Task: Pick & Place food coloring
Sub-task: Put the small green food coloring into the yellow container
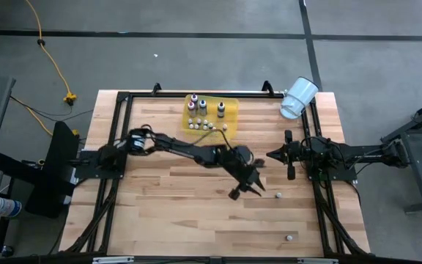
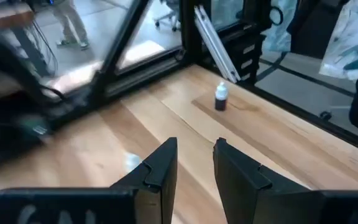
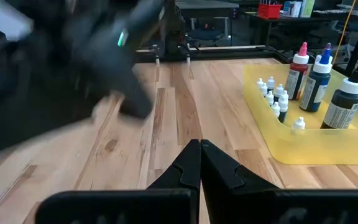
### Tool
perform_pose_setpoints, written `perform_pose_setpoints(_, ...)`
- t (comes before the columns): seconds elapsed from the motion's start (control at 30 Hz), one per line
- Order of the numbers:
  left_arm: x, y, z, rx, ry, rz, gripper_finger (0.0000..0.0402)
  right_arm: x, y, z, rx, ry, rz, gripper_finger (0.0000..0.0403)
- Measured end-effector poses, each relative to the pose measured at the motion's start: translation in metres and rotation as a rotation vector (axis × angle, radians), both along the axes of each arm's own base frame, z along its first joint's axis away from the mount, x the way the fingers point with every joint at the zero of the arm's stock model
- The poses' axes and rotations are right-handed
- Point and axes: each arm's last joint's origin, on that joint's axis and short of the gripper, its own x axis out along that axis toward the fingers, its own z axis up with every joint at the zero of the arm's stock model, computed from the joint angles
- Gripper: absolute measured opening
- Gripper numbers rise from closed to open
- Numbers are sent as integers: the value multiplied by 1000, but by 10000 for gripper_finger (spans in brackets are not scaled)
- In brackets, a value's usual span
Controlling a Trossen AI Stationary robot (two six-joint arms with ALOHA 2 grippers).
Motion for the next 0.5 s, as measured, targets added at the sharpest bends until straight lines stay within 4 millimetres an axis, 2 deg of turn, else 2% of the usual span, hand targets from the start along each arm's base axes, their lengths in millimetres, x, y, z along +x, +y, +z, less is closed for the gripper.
perform_pose_setpoints(0.13, 17, -15, -20, -40, 37, -9, 97, 0, 0, 0, 0, 0, 0, 0)
perform_pose_setpoints(0.3, 45, -23, -23, -61, 21, 8, 97, 0, 0, 0, 0, 0, 0, 0)
perform_pose_setpoints(0.5, 63, -23, -34, -47, 89, 84, 97, 0, 0, 0, 0, 0, 0, 0)
